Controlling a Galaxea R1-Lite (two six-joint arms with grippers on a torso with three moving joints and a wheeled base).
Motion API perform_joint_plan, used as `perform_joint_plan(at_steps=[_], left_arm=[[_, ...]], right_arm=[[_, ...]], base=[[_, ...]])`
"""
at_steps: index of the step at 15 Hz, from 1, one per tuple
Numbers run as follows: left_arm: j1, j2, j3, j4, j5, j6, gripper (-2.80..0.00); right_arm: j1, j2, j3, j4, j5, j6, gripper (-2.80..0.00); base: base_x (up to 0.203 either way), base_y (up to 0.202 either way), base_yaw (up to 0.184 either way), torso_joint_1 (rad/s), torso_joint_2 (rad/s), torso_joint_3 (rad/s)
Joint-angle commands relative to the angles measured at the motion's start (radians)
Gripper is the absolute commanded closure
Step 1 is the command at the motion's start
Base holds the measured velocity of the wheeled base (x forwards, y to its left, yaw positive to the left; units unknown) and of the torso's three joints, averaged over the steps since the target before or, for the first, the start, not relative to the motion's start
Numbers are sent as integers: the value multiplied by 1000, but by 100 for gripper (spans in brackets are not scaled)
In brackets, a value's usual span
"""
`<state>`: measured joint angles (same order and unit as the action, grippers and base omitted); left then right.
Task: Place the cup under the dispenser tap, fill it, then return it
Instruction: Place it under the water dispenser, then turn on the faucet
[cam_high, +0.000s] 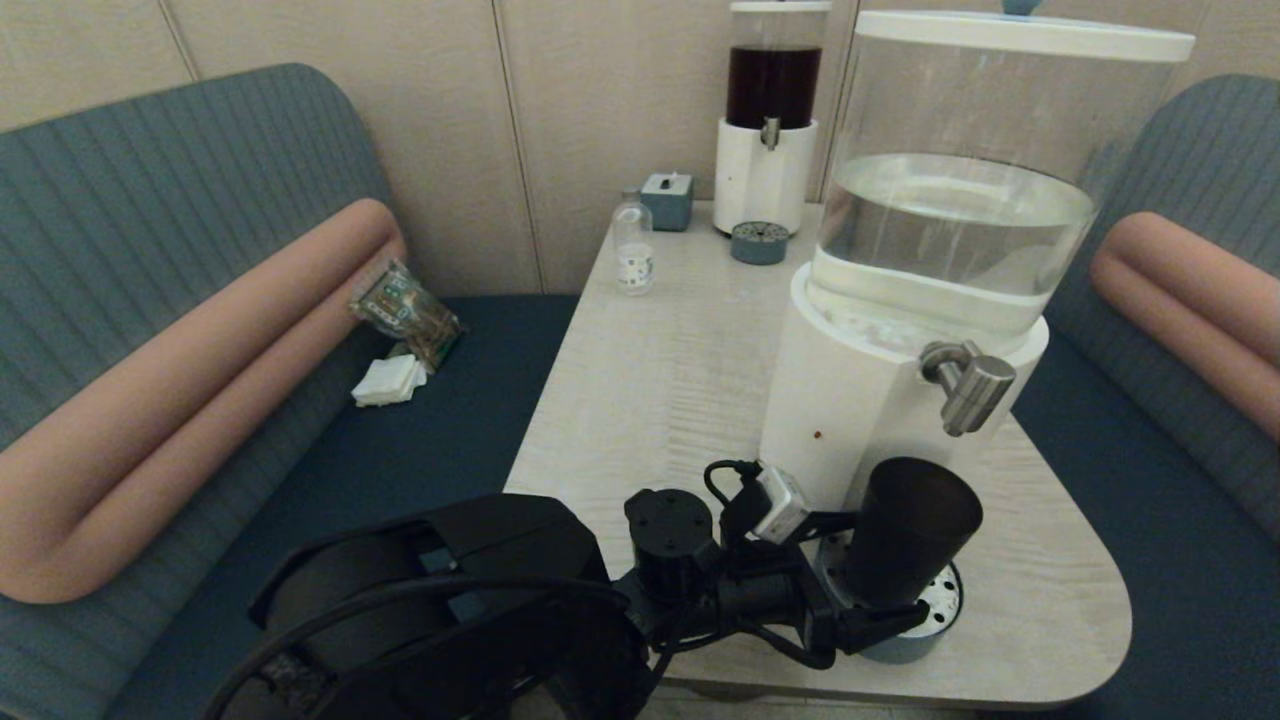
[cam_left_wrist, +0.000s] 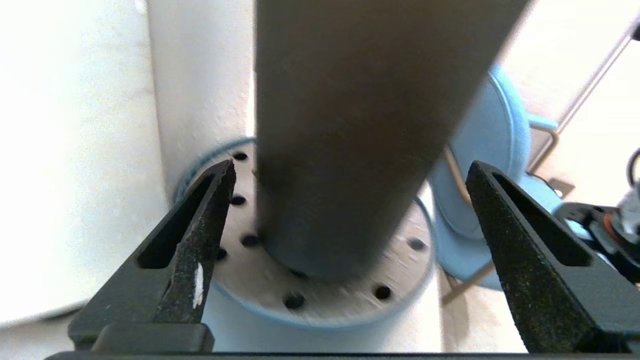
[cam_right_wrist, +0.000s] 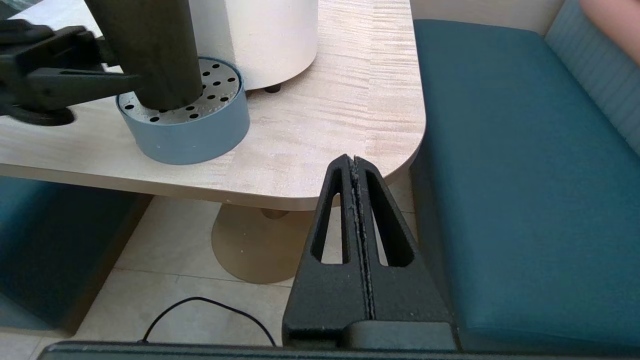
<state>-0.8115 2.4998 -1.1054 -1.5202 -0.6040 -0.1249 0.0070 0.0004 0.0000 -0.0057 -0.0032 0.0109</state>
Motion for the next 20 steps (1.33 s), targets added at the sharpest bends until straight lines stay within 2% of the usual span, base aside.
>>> perform_joint_plan(at_steps=[1,4,11,15,16,20], left_arm=[[0,-48,56,-10,-3,0,-280],[0,-110,162,-10,-3,1,-280],[0,-319,513,-10,-4,16,-280],[0,-325,515,-10,11,19,-280],[0,-323,513,-10,15,19,0],[0,-300,477,-10,18,19,0]], right_arm=[[-1,0,0,0,0,0,0],[1,0,0,0,0,0,0],[1,0,0,0,0,0,0],[1,0,0,0,0,0,0],[0,0,0,0,0,0,0],[0,0,0,0,0,0,0]], base=[[0,0,0,0,0,0],[0,0,0,0,0,0],[0,0,0,0,0,0],[0,0,0,0,0,0],[0,0,0,0,0,0],[0,0,0,0,0,0]])
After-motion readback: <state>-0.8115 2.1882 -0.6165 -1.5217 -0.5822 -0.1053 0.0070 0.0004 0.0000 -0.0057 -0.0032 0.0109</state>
